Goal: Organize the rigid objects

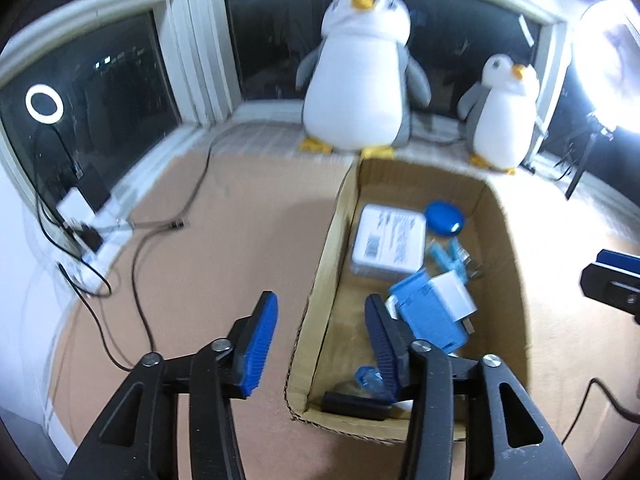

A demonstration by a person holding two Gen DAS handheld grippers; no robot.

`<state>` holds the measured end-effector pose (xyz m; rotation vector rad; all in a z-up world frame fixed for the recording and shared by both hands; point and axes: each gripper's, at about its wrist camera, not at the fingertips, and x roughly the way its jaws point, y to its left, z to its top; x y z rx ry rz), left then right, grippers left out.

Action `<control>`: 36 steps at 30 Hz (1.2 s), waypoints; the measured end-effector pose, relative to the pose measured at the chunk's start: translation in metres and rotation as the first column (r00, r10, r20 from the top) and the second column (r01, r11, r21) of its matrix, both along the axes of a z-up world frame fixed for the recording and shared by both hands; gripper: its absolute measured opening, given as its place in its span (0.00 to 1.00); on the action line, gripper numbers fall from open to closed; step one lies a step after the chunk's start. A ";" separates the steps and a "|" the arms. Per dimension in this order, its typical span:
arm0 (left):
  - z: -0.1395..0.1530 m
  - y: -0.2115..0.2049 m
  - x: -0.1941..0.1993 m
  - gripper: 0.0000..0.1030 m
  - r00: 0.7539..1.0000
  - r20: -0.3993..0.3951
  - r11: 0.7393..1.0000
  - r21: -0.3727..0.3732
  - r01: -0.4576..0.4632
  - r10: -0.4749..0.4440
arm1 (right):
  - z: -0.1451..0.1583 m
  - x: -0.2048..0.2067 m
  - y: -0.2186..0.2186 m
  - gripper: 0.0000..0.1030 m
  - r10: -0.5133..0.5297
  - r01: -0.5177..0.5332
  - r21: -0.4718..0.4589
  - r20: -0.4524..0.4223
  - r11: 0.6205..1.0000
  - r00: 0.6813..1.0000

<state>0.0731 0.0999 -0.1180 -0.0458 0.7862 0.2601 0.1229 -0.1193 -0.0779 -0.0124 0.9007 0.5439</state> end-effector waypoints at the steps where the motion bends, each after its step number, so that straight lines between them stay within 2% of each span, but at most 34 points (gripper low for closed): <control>1: 0.009 -0.004 -0.004 0.51 1.000 0.020 1.000 0.007 0.005 -0.006 | 0.004 -0.003 -0.003 0.64 -0.011 0.011 0.002 0.014 1.000 1.000; 3: 0.025 -0.011 -0.012 0.52 0.998 0.058 1.000 0.018 0.014 -0.015 | 0.013 -0.009 -0.009 0.67 -0.035 0.034 0.008 0.042 0.999 0.999; 10: 0.084 -0.031 -0.043 0.73 0.978 0.207 0.997 0.071 0.023 -0.037 | 0.042 -0.034 -0.023 0.74 -0.110 0.109 0.015 0.155 0.994 0.982; 16: 0.116 -0.041 -0.068 0.80 0.960 0.277 0.996 0.080 0.023 -0.045 | 0.061 -0.060 -0.024 0.78 -0.135 0.139 0.001 0.245 0.990 0.960; 18: 0.121 -0.044 -0.076 0.81 0.956 0.289 0.996 0.084 0.020 -0.044 | 0.067 -0.067 -0.024 0.83 -0.144 0.150 0.000 0.270 0.989 0.952; 19: 0.123 -0.044 -0.080 0.86 0.956 0.292 0.996 0.084 0.018 -0.041 | 0.069 -0.071 -0.024 0.84 -0.145 0.151 0.001 0.279 0.989 0.949; 21: 0.125 -0.045 -0.087 0.89 0.954 0.297 0.997 0.077 0.019 -0.041 | 0.072 -0.077 -0.024 0.86 -0.151 0.157 0.003 0.295 0.988 0.944; 29: 0.127 -0.051 -0.104 0.89 0.956 0.290 0.996 0.082 0.021 -0.044 | 0.077 -0.090 -0.028 0.87 -0.183 0.187 0.015 0.313 0.982 0.932; 36: 0.128 -0.052 -0.103 0.89 0.955 0.293 0.997 0.076 0.025 -0.046 | 0.080 -0.092 -0.030 0.87 -0.180 0.187 0.008 0.320 0.982 0.930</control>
